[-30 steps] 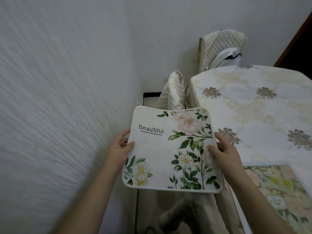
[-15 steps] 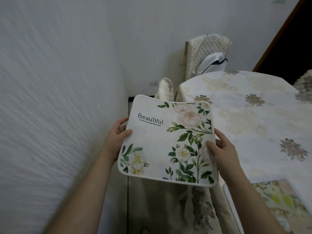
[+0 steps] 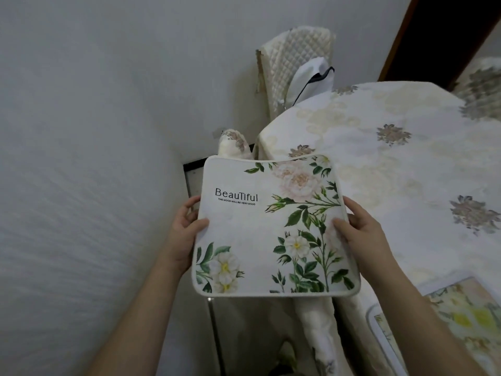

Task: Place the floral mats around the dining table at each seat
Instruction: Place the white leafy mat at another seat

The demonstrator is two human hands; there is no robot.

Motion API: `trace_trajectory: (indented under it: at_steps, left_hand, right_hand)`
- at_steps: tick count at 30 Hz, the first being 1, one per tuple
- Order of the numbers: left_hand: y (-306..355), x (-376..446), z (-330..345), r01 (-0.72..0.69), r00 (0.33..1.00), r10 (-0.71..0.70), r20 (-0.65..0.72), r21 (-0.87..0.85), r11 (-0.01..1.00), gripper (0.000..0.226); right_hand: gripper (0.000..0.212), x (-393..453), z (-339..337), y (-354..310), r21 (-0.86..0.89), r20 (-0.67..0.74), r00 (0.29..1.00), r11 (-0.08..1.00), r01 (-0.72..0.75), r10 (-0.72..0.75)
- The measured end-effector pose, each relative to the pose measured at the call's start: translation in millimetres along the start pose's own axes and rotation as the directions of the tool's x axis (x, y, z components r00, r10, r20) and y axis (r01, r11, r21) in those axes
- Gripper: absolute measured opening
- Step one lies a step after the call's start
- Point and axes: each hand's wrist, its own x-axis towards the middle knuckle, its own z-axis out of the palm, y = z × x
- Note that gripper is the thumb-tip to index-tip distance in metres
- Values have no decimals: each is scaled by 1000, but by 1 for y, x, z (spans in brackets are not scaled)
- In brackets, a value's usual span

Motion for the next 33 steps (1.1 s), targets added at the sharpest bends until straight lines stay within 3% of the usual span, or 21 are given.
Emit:
trace_trajectory:
  at_steps: [9, 17, 22, 29, 33]
  left_hand:
    - [19, 61, 59, 28, 986, -48, 157, 127, 992, 51]
    - [13, 127, 102, 46, 953, -122, 277, 264, 963, 49]
    - [5, 170, 131, -35, 876, -144, 461, 359, 933, 46]
    - [7, 217, 152, -33, 761, -261, 594, 437, 899, 47]
    - [10, 227, 166, -25, 729, -295, 617, 456, 890, 46]
  right_hand:
    - [46, 25, -25, 11, 133, -117, 991, 990, -51, 67]
    - [48, 39, -32, 21, 113, -305, 946, 990, -82, 113]
    - [46, 38, -24, 20, 163, -477, 863, 981, -101, 168]
    - [45, 32, -5, 14, 242, -606, 760, 965, -105, 235]
    - [46, 28, -1, 12, 238, -651, 722, 966, -99, 234]
